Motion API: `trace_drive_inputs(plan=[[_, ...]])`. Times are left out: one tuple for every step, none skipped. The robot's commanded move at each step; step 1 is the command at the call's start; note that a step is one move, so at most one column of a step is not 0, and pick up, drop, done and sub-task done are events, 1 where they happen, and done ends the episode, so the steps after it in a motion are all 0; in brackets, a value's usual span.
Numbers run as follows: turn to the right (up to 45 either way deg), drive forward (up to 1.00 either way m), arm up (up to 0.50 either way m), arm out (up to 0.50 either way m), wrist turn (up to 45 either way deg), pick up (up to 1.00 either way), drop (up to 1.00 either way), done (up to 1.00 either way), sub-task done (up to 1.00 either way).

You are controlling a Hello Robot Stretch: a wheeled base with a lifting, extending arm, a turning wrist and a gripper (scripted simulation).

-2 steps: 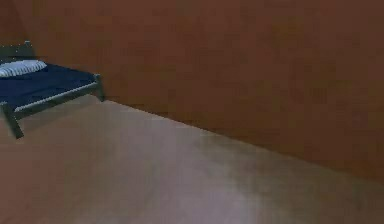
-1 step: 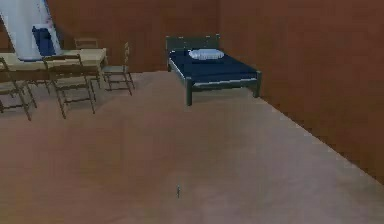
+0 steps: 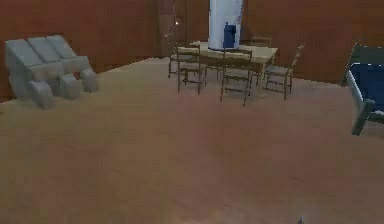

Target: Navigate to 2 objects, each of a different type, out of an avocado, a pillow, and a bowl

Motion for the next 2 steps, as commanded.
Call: trace_drive_inputs(plan=[[-45.0,0.0,0.0,0.0,0.0,0.0,0.0,0.0,0.0],[-12.0,0.0,0.0,0.0,0.0,0.0,0.0,0.0,0.0]])
